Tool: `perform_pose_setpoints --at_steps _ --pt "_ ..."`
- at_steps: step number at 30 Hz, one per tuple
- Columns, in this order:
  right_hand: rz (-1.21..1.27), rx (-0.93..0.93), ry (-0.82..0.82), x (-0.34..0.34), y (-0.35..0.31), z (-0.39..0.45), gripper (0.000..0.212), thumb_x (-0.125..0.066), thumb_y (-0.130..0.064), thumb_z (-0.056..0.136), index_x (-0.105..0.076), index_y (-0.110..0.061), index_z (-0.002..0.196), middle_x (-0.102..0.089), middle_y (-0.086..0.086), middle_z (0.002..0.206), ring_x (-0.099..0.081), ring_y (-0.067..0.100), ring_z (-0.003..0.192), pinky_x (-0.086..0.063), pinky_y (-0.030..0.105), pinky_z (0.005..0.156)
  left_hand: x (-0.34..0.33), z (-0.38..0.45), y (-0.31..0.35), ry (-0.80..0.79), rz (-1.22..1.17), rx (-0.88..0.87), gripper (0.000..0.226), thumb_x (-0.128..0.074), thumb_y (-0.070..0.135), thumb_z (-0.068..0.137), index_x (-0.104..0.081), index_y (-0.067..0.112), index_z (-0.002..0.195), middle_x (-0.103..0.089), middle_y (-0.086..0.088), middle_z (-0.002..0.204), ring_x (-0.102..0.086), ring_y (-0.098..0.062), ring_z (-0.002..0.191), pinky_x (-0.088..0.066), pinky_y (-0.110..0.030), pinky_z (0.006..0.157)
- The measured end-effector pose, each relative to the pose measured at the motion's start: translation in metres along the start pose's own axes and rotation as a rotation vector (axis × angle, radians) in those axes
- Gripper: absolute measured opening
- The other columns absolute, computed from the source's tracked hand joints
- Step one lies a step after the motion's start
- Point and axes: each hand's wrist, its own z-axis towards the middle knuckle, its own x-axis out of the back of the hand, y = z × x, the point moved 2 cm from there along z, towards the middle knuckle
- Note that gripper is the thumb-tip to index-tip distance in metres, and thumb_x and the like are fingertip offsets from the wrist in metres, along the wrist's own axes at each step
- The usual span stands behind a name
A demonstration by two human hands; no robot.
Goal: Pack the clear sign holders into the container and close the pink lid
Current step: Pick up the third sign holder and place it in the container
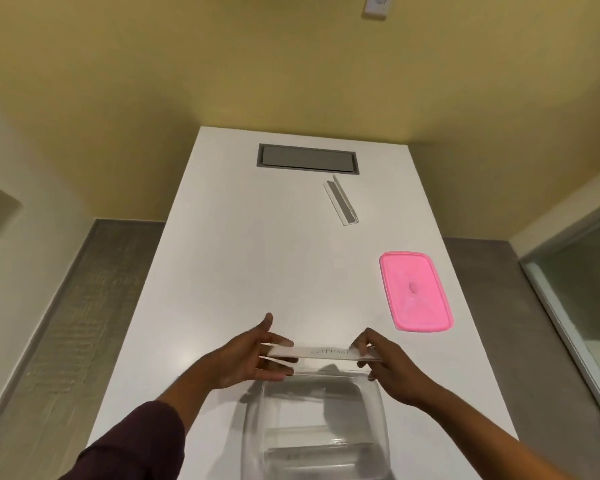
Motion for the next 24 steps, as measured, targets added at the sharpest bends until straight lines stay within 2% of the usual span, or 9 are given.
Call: perform_pose_setpoints --at_steps 2,4,6,9,12,14,16,18,24 --pt "-0.022 0.003 -0.023 -0.002 0.006 -0.015 0.034 -0.046 0.005 0.080 -0.053 -0.027 0.093 -0.068 -0.006 0.104 -0.064 0.016 0.087 -0.056 0.037 0.069 -0.017 -0.006 -0.005 -0.022 0.269 0.019 0.062 -0.075 0.054 0.081 -0.067 0.005 0.118 -0.069 -0.024 0.122 -0.066 -0.043 0.114 -0.058 -0.045 0.095" --pt "-0.064 -0.005 -0.077 -0.002 0.011 -0.025 0.032 -0.058 -0.007 0.078 -0.055 -0.035 0.091 -0.067 -0.009 0.107 -0.062 0.017 0.089 -0.054 0.039 0.075 -0.031 -0.009 -0.013 -0.018 0.484 0.018 0.043 -0.080 0.039 0.081 -0.071 0.005 0.106 -0.073 -0.021 0.114 -0.069 -0.043 0.108 -0.060 -0.042 0.091" --pt "-0.098 -0.056 -0.176 0.000 0.015 -0.034 0.033 -0.068 -0.016 0.074 -0.058 -0.038 0.095 -0.066 -0.012 0.112 -0.062 0.014 0.093 -0.053 0.037 0.078 -0.040 -0.010 -0.022 0.012 0.570 -0.008 0.036 -0.081 0.033 0.081 -0.071 0.003 0.099 -0.075 -0.019 0.108 -0.074 -0.037 0.098 -0.061 -0.039 0.086" --pt "-0.117 -0.116 -0.281 -0.002 0.019 -0.040 0.048 -0.081 -0.026 0.068 -0.055 -0.040 0.105 -0.064 -0.016 0.113 -0.060 0.007 0.094 -0.051 0.024 0.075 -0.049 -0.013 -0.031 0.078 0.716 -0.103 0.036 -0.082 0.041 0.077 -0.072 0.011 0.095 -0.077 -0.007 0.102 -0.075 -0.015 0.087 -0.059 -0.029 0.078" --pt "-0.149 -0.164 -0.303 -0.007 0.020 -0.041 0.068 -0.090 -0.036 0.059 -0.047 -0.047 0.111 -0.068 -0.011 0.113 -0.062 0.013 0.098 -0.054 0.030 0.082 -0.048 -0.016 -0.040 0.183 0.919 -0.182 0.035 -0.081 0.049 0.071 -0.072 0.022 0.092 -0.075 0.008 0.099 -0.067 0.000 0.086 -0.053 -0.021 0.078" --pt "-0.249 -0.172 -0.302 -0.013 0.020 -0.037 0.082 -0.093 -0.041 0.055 -0.047 -0.048 0.122 -0.068 -0.007 0.118 -0.061 0.010 0.102 -0.052 0.030 0.089 -0.047 -0.017 -0.046 0.238 0.996 -0.224 0.032 -0.082 0.045 0.071 -0.069 0.022 0.090 -0.071 0.010 0.094 -0.064 -0.001 0.082 -0.051 -0.019 0.073" --pt "-0.400 -0.153 -0.286 -0.022 0.020 -0.030 0.092 -0.093 -0.043 0.056 -0.046 -0.043 0.135 -0.065 -0.006 0.127 -0.056 0.013 0.113 -0.047 0.029 0.095 -0.048 -0.018 -0.051 0.283 1.055 -0.260 0.029 -0.081 0.038 0.072 -0.064 0.019 0.086 -0.070 0.006 0.093 -0.065 -0.009 0.083 -0.053 -0.028 0.073" --pt "-0.531 -0.125 -0.249 -0.032 0.021 -0.023 0.091 -0.091 -0.044 0.059 -0.048 -0.039 0.139 -0.063 -0.007 0.131 -0.054 0.016 0.119 -0.043 0.029 0.095 -0.053 -0.018 -0.054 0.330 1.140 -0.285 0.026 -0.078 0.035 0.074 -0.058 0.021 0.085 -0.070 0.002 0.095 -0.065 -0.017 0.087 -0.054 -0.035 0.077" --pt "-0.790 -0.063 -0.181 -0.054 0.034 -0.016 0.081 -0.088 -0.042 0.063 -0.054 -0.037 0.136 -0.068 -0.005 0.127 -0.061 0.022 0.116 -0.045 0.035 0.091 -0.067 -0.008 -0.063 0.464 1.594 -0.278 0.034 -0.069 0.037 0.084 -0.054 0.021 0.110 -0.066 -0.002 0.116 -0.063 -0.026 0.104 -0.046 -0.034 0.080"
